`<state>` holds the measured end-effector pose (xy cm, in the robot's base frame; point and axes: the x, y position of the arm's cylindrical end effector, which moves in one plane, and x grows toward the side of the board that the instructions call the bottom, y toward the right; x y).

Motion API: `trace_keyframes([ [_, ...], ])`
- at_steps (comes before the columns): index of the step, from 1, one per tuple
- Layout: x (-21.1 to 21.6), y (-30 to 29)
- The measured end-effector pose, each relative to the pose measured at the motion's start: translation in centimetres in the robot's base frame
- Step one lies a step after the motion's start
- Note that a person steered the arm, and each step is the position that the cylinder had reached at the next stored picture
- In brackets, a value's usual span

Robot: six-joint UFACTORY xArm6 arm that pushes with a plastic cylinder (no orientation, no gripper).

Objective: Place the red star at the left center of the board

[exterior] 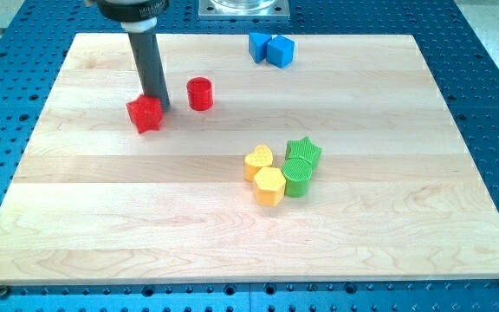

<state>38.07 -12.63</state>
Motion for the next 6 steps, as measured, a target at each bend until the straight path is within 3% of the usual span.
trace_keyframes([
  [3,8.0,4.7],
  [5,7.0,-7.2],
  [6,6.1,-1.3],
])
